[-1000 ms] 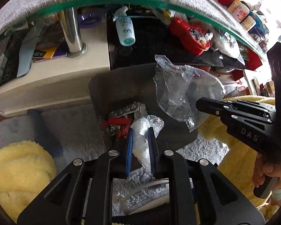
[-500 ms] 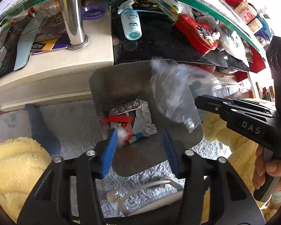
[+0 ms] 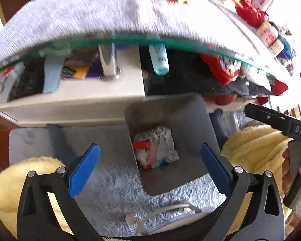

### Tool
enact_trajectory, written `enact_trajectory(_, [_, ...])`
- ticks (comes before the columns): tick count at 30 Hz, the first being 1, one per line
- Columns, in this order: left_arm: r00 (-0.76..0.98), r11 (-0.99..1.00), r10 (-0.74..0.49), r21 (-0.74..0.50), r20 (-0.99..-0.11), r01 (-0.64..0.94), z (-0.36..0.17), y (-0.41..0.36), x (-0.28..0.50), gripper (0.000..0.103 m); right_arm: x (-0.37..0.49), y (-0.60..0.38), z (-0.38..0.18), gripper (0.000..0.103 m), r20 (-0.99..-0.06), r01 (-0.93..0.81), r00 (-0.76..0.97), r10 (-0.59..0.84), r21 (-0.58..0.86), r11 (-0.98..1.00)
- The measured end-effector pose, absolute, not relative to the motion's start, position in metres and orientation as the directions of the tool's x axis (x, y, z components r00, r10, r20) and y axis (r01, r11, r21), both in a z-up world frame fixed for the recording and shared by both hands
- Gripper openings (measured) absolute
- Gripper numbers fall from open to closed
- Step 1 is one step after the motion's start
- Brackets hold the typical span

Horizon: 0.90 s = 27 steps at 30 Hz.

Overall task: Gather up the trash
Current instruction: 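Raise both open tools back toward the table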

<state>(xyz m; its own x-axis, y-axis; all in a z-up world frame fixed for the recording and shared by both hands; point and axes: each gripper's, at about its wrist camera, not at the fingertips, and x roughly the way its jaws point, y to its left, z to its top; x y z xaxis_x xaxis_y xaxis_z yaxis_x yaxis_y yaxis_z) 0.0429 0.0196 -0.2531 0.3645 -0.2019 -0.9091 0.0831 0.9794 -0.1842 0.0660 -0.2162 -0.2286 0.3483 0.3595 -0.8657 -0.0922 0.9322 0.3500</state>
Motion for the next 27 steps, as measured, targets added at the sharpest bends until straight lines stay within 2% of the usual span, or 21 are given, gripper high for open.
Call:
enact_trajectory(6, [0.43,0.979,-0.202,-0.181,-0.88,0.09,-0.217,0.026,0.061,0.095,0.091,-0.227,-0.189,0.097,-0.83,-0.093,0.442,0.34,0.334,0.938])
enact_trajectory(14, [0.458,0.983,-0.182,-0.155,-0.87,0.095,-0.195,0.027,0.101,0.095,0.144,-0.215,-0.164,0.097,-0.81,-0.118,0.487,0.327,0.31,0.944])
enact_trajectory(27, [0.48,0.985,-0.171,-0.131,-0.861,0.115,-0.176,0.022,0.18,0.095,0.243,-0.171,-0.164,0.096,-0.798,-0.158,0.483,0.362,0.328,0.932])
